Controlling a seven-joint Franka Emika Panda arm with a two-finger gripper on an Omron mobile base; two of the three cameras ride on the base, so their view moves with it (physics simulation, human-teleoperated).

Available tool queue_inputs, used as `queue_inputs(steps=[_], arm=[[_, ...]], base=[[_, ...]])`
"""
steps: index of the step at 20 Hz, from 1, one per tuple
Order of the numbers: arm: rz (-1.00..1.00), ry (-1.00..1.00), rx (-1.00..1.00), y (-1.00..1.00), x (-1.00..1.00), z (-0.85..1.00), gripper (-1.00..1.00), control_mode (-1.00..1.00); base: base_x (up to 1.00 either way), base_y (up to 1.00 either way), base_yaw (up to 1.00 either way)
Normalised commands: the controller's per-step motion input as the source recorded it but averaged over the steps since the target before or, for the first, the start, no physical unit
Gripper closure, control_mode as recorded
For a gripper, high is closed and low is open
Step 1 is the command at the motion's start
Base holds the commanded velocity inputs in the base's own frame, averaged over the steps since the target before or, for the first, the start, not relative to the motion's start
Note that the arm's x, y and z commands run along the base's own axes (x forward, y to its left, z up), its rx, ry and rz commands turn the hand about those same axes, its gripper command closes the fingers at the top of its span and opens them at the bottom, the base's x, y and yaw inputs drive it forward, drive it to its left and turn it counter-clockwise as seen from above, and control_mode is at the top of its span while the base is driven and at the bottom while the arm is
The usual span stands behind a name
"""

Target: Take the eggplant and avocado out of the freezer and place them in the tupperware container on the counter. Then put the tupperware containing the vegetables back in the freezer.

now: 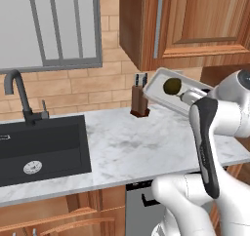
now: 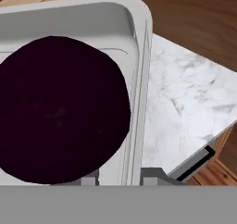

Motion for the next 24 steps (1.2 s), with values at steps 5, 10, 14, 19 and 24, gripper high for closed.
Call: queue_inputs(steps=[5, 10, 14, 19, 24], arm=[[0.07, 0.00, 0.00, 0.62, -0.29, 0.26, 1.00, -1.00], [0.03, 0.00, 0.00, 0.20, -0.06, 0.02, 1.00, -1.00], [0.02, 0.00, 0.00, 0.02, -0.10, 0.00, 1.00, -1.00], [-0.02, 0.00, 0.00, 0.02, -0.40, 0.12, 1.00, -1.00], [-0.13, 0.15, 0.07, 0.05, -0.39, 0.18, 1.00, -1.00]], base=[[0.00, 0.00, 0.00], [0.00, 0.00, 0.00], [0.00, 0.00, 0.00], [0.00, 0.00, 0.00], [0.00, 0.00, 0.00]])
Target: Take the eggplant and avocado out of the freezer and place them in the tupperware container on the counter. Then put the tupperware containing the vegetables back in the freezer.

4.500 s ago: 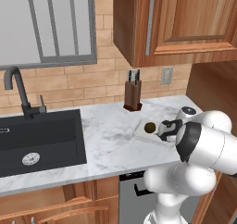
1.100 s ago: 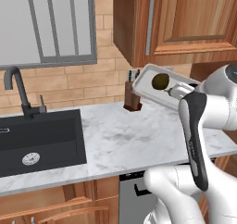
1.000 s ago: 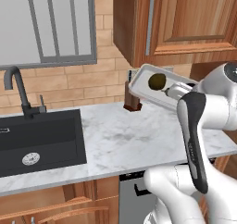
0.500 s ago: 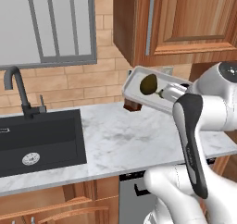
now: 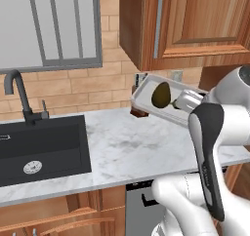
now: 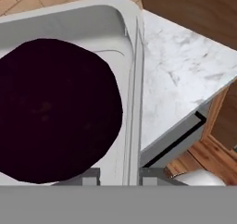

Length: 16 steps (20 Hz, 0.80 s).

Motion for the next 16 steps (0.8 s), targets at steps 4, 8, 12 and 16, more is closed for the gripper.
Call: queue_inputs(steps=[4, 8, 12, 16], arm=[[-0.22, 0.26, 0.11, 0.01, -0.33, 0.16, 1.00, -1.00], [-0.21, 0.06, 0.18, 0.04, -0.06, 0.00, 1.00, -1.00], [-0.27, -0.01, 0.15, 0.12, 0.00, 0.00, 1.00, -1.00], [-0.35, 0.00, 0.05, 0.19, 0.00, 0.00, 1.00, -1.00]], base=[[0.00, 0.00, 0.00], [0.00, 0.00, 0.00], [0.00, 0.00, 0.00], [0.00, 0.00, 0.00]])
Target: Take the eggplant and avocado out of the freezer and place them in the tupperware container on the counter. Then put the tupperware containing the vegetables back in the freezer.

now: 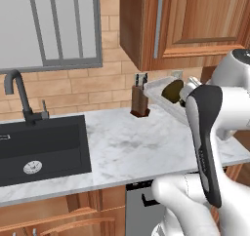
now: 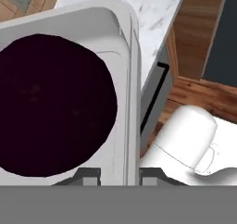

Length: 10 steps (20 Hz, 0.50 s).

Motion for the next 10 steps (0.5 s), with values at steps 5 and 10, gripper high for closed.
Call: queue_inputs(steps=[5, 10], arm=[[-0.34, 0.02, 0.00, 0.21, 0.00, 0.00, 1.00, -1.00], [-0.29, 0.00, 0.07, 0.00, 0.00, 0.00, 1.00, -1.00]], base=[[0.00, 0.00, 0.00], [0.00, 0.00, 0.00]])
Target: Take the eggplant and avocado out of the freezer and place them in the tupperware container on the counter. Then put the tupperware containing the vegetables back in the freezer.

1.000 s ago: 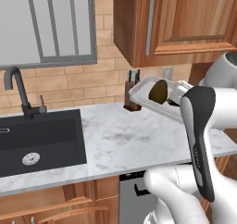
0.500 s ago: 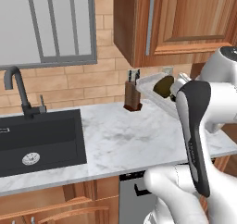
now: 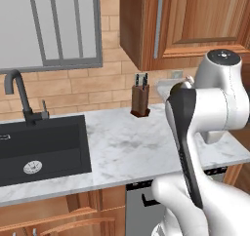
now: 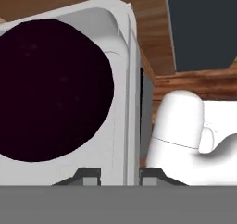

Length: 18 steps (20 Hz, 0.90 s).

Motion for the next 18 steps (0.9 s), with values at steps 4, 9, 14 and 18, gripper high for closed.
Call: queue_inputs(steps=[4, 9, 14, 18], arm=[[-0.21, -0.05, 0.14, 0.00, 0.00, 0.00, 1.00, -1.00], [-0.08, -0.21, 0.21, 0.00, 0.00, 0.00, 1.00, -1.00], [0.00, -0.22, 0.06, 0.00, -0.06, 0.00, 1.00, -1.00], [0.00, -0.14, 0.00, 0.00, -0.07, 0.00, 1.00, -1.00]], base=[[0.00, 0.00, 0.00], [0.00, 0.00, 0.00], [0.00, 0.00, 0.00], [0.00, 0.00, 0.00]])
